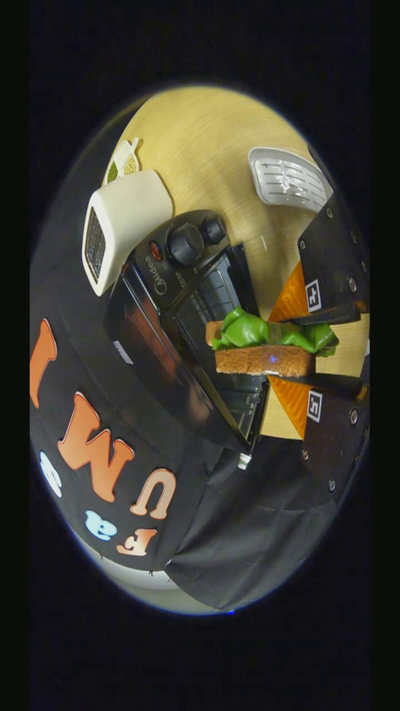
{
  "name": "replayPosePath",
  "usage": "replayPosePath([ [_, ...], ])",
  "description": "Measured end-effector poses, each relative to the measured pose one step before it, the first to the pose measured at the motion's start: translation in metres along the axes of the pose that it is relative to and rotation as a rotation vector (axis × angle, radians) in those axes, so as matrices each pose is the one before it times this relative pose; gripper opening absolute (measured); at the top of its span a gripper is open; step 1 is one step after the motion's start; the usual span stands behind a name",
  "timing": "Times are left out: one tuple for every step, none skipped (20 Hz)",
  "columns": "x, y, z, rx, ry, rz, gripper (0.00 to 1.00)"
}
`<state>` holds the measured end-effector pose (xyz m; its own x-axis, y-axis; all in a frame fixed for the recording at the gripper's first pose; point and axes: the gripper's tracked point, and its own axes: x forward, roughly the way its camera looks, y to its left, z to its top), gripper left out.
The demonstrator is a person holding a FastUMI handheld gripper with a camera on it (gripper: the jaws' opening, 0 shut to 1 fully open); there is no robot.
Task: Open the toaster oven, put the food inside, and close the toaster oven door.
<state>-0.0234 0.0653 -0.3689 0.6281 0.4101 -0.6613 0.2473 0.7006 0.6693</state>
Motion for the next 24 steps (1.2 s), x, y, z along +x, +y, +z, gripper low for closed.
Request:
replayPosePath([
  [0.00785,-0.00266,0.00206,-0.00074,-0.00209,-0.00225,0.37],
  [0.00619,0.00011,0.0001,0.00064,-0.00325,-0.00027,0.37],
  [0.0062,0.00259,0.00154,0.00463,-0.00531,0.01766,0.37],
  [0.00567,0.00318,0.00288,0.01319,-0.00944,0.01753,0.37],
  [0.00557,-0.0001,0.00444,0.01267,-0.0117,0.00927,0.37],
  [0.00574,0.00094,0.00171,0.01854,0.00037,0.01292,0.37],
  [0.00455,0.00349,0.00518,0.02751,-0.01811,0.02055,0.37],
  [0.00393,0.00066,0.00335,0.00649,-0.01379,0.00383,0.37],
  [0.0032,0.0011,0.00295,0.00867,-0.01155,0.02039,0.37],
  [0.0005,0.00001,0.00084,0.0109,-0.0085,0.00833,0.37],
  [0.00411,-0.00222,0.00197,0.00571,-0.00831,0.00609,0.37],
  [0.00495,-0.00102,0.00186,0.01362,-0.00998,0.00183,0.37],
  [0.0042,-0.0008,0.00237,0.02607,-0.01168,0.00123,0.37],
  [0.00333,0.00212,0.00351,0.0176,-0.02484,0.00554,0.37],
  [0.00437,0.00099,-0.00103,0.00635,-0.01817,-0.00262,0.37],
  [0.00389,0.00074,-0.00252,0.00591,-0.00523,0.00183,0.37],
  [0.00438,0.00167,-0.00167,0.01019,-0.0028,0.0044,0.37],
  [0.00604,0.00089,-0.00108,0.01147,-0.00919,0.00015,0.37],
  [0.00515,-0.00073,-0.00028,0.011,-0.017,-0.0058,0.37],
  [0.00565,-0.00266,0.00132,0.0091,-0.02105,-0.01546,0.37],
  [0.0051,0.00098,0.00508,0.02427,-0.03299,-0.00568,0.37],
  [0.00458,0.00177,0.00287,0.01741,-0.0152,-0.00461,0.37],
  [0.00258,-0.00164,-0.00105,0.01061,-0.0129,-0.00521,0.37],
  [0.00347,-0.00048,0.00154,0.00563,-0.01591,-0.00722,0.37],
])
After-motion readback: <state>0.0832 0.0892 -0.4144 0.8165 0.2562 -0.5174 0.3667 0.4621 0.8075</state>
